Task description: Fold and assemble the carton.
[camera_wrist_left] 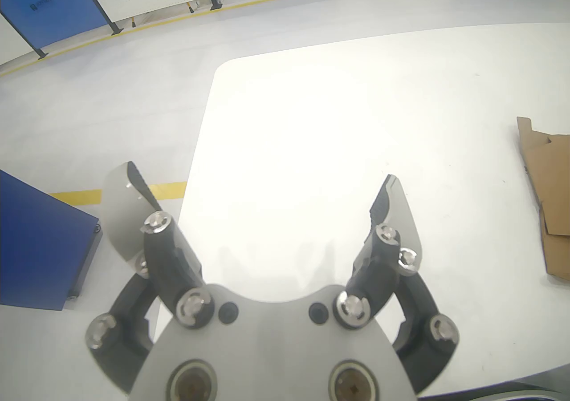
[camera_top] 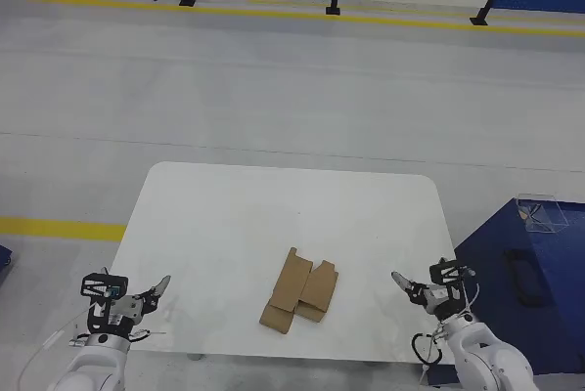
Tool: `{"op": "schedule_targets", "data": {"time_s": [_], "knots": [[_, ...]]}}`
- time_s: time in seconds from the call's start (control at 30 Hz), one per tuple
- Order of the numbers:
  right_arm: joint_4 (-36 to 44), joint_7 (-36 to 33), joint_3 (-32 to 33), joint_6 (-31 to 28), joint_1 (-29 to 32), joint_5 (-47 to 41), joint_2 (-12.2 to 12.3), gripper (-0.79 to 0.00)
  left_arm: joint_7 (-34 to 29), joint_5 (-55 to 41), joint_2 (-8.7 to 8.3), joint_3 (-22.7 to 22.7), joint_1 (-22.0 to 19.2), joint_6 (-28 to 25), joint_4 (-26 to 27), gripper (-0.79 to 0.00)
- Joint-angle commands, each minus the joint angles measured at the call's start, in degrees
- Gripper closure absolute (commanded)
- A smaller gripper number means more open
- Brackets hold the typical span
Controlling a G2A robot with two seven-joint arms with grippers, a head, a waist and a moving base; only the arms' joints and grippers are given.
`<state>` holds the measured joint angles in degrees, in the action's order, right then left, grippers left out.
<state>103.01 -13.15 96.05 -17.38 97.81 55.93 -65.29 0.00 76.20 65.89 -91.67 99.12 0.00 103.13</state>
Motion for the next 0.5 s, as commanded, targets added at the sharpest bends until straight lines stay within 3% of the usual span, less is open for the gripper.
{"op": "schedule_targets", "data": {"time_s": [0.0, 0.13, 0.27, 0.37, 0.47], "knots": [[-1.0, -6.5, 1.2, -7.3, -0.9, -15.3, 0.3, -0.785, 0.0, 0.0, 0.0, 0.0, 0.0, 0.0, 0.0, -0.785], [-4.8, -29.1, 2.3, -13.2, -4.5, -41.4, 1.4, -0.785, 0.0, 0.0, 0.0, 0.0, 0.0, 0.0, 0.0, -0.785], [-15.0, -55.2, 0.1, -6.0, -13.7, -65.6, 2.7, -0.785, 0.0, 0.0, 0.0, 0.0, 0.0, 0.0, 0.0, -0.785], [-24.1, -63.2, -3.6, -4.0, -20.4, -70.4, 2.8, -0.785, 0.0, 0.0, 0.0, 0.0, 0.0, 0.0, 0.0, -0.785], [-31.5, -66.3, -8.0, -4.1, -25.3, -72.1, 2.4, -0.785, 0.0, 0.0, 0.0, 0.0, 0.0, 0.0, 0.0, -0.785]]}}
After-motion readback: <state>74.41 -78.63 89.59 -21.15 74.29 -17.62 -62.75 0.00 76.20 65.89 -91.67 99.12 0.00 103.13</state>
